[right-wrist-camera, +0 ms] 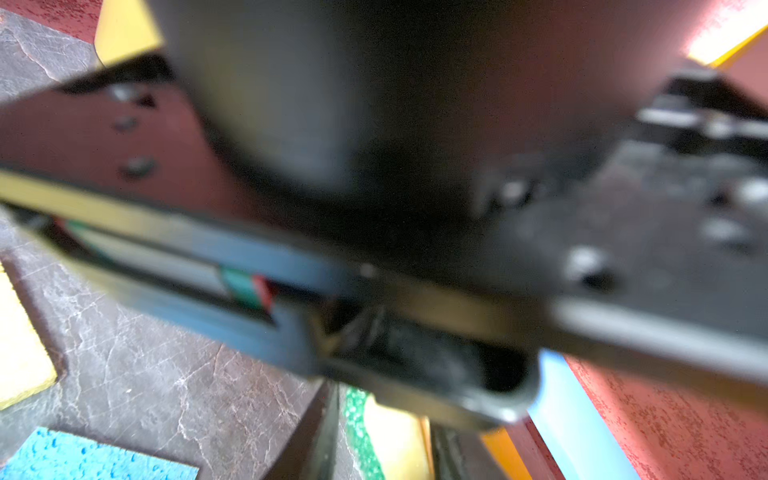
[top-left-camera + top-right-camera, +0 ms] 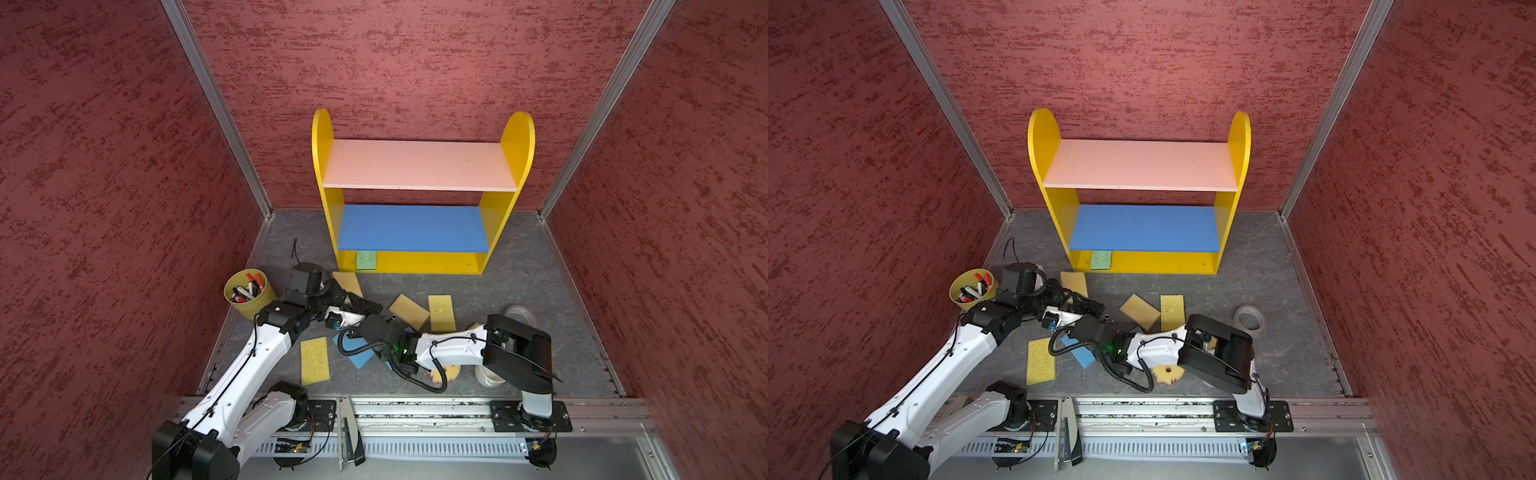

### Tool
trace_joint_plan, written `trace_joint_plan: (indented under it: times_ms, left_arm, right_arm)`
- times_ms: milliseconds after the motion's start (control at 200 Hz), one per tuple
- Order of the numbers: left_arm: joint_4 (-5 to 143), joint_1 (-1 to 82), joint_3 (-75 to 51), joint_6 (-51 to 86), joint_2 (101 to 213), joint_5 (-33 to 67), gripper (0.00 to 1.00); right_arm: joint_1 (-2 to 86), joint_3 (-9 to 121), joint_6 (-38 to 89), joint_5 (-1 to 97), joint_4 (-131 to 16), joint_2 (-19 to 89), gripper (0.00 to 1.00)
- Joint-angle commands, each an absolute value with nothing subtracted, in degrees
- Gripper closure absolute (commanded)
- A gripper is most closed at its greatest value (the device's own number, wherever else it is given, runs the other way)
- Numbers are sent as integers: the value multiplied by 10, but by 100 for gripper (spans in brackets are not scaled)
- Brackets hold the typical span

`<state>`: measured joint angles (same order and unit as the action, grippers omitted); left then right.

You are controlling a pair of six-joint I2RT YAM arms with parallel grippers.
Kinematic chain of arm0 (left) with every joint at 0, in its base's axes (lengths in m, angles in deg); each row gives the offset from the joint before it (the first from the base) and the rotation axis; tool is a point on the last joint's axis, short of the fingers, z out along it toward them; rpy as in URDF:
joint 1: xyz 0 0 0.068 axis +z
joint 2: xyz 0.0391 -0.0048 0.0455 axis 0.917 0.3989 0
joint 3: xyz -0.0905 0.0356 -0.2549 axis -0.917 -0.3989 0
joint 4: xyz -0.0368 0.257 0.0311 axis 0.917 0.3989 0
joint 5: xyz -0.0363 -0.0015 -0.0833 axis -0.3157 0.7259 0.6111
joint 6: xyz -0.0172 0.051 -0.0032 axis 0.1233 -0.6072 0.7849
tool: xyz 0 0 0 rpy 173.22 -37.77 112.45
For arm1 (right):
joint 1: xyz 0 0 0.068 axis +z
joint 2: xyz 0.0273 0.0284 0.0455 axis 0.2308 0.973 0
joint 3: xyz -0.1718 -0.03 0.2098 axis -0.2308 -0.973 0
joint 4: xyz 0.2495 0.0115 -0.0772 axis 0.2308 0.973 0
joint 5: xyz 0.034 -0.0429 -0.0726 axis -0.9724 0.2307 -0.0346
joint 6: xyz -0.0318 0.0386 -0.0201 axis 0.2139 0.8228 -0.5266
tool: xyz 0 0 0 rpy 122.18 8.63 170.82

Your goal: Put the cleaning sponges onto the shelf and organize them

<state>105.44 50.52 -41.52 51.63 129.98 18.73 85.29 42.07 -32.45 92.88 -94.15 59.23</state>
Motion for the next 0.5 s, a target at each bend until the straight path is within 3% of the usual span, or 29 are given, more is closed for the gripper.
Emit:
trace_joint_plan:
  times_ms: [0,160,281,496]
  left_arm:
    - [1047,496,-416,527,1297,215,94]
    - [1045,495,-414,531,1293,226,94]
    - [1051,495,-412,532,1289,224,94]
    - [1059,496,-407,533,1290,229,94]
  right_arm:
    - [852,450,-322,914,-933,608,65]
    - [844,449,-293,906,-915,606,69]
    - [837,438,-285,902,-916,599,55]
    - [819,411,-269,892,-916,582,55]
